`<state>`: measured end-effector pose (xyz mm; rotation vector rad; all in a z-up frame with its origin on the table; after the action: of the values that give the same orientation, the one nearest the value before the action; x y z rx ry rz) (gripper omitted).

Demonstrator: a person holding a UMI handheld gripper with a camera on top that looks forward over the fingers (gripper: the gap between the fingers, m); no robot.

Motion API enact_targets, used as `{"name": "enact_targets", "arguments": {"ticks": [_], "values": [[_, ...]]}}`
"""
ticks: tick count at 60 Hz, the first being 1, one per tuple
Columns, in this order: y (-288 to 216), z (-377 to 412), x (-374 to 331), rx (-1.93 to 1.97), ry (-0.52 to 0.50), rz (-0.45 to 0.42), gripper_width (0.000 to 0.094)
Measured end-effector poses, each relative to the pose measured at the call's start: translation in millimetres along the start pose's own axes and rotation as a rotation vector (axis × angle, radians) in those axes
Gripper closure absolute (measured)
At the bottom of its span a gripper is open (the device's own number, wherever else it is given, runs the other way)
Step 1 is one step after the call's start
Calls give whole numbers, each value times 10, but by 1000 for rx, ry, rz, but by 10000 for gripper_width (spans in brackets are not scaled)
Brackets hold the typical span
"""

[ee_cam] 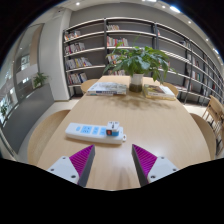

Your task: Unplug charger

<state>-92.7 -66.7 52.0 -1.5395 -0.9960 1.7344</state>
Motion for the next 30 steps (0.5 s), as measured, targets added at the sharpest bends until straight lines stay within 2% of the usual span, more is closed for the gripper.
{"name": "enact_targets", "arguments": {"ticks": [5, 13, 17, 24, 30], "values": [[-220, 28, 354, -4, 5, -7, 242], [-382, -16, 749, 7, 27, 7, 411], [-271, -14, 882, -10, 30, 55, 661], [-288, -29, 850, 27, 47, 44, 741], [-301, -35, 860, 26, 51, 77, 803]]}}
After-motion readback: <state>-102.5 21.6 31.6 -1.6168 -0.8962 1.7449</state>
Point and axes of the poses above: the point between the fingertips, and its own axes, seen from behind it with the camera up: z to the left, y down, x forward, the way the camera looks, the point moved 1 cm from there along -x, backward, against the way the camera looks, and after that the axes turned 4 degrees about -z, right-handed, at the moved point
